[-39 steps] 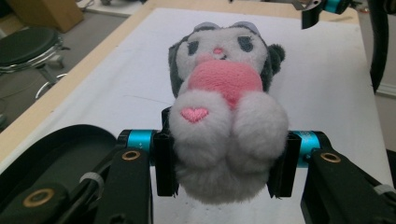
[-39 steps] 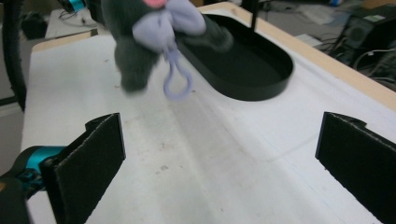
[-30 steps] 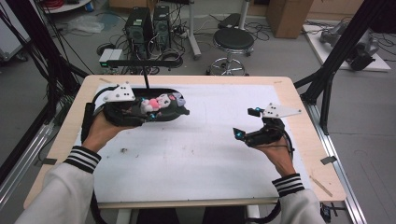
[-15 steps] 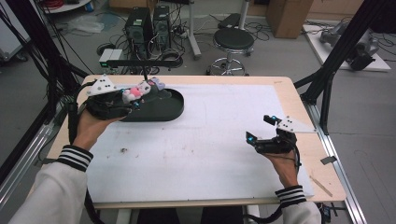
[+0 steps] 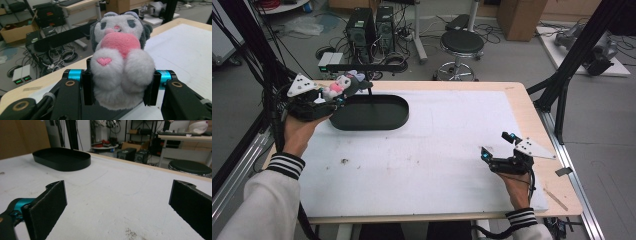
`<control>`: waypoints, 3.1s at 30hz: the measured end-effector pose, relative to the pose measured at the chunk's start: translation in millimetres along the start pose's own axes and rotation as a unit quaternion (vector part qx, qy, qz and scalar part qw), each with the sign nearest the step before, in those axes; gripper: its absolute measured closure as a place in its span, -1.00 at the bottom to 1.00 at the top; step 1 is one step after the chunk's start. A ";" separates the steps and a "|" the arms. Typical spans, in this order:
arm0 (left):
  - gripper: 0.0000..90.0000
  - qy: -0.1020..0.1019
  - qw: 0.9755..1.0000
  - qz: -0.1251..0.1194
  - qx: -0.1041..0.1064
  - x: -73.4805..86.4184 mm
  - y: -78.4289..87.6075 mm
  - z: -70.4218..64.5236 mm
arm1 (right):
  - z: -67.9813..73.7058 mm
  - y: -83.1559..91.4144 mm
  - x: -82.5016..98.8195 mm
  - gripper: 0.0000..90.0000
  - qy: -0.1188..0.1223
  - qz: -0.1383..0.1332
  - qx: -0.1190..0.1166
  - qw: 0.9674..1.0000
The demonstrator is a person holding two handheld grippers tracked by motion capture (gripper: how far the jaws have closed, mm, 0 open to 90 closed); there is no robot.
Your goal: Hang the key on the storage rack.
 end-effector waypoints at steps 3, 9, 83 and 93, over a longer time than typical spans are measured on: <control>0.22 0.008 1.000 0.000 -0.013 0.9 -0.5 6.4 | -0.8 2.6 5.0 -0.99 -0.001 -0.006 -0.002 1.000; 0.22 0.009 0.999 0.003 -0.034 -1.2 -3.2 14.6 | -2.6 7.1 14.1 -0.99 -0.007 -0.022 -0.003 1.000; 0.22 0.032 0.996 0.034 -0.078 11.4 -33.8 36.4 | -1.9 10.4 28.5 -0.99 0.006 -0.046 -0.006 0.999; 0.22 0.015 0.995 0.061 -0.072 26.7 -31.5 30.3 | -2.8 11.1 28.0 -0.99 0.005 -0.053 -0.004 0.999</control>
Point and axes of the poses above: each handheld gripper's, and its own axes: y roughly backward along the jaws, x roughly out of its underside, z roughly to its left, the point moved 6 cm from there along -y, roughly forward along the jaws, and after that the axes turned 7 degrees about -y, right-handed, at the moved point
